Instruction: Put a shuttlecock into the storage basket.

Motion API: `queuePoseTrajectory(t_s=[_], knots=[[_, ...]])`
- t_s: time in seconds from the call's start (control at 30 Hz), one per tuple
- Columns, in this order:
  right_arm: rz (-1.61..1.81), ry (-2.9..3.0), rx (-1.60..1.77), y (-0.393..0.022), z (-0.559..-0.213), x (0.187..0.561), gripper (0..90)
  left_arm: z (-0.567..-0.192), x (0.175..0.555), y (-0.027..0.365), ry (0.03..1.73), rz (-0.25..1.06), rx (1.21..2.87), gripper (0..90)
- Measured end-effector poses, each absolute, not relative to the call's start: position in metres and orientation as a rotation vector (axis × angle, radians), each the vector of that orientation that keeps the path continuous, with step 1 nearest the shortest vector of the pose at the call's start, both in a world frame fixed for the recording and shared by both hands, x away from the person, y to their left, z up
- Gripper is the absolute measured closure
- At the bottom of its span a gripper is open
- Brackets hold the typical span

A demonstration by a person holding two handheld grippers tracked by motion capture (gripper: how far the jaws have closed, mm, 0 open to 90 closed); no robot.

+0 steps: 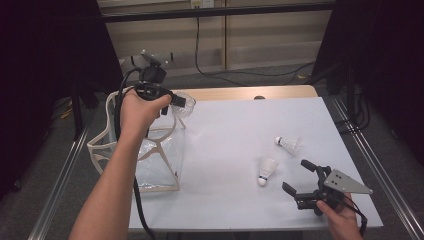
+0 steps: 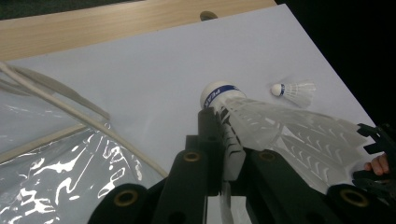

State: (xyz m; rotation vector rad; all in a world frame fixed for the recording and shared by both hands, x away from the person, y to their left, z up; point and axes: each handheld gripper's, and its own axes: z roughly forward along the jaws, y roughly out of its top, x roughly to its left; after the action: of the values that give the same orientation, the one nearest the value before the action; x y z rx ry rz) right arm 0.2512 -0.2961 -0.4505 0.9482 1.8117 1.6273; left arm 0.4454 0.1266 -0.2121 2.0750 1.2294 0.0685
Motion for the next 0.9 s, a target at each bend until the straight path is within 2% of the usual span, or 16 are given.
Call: queuePoseTrajectory(t_s=[0.9], knots=[[1.629,1.809,0.950,-0.296,-0.451,0.251,0.3,-0.207,0.447,0.141,1.266,0.091,2.066,88.1]])
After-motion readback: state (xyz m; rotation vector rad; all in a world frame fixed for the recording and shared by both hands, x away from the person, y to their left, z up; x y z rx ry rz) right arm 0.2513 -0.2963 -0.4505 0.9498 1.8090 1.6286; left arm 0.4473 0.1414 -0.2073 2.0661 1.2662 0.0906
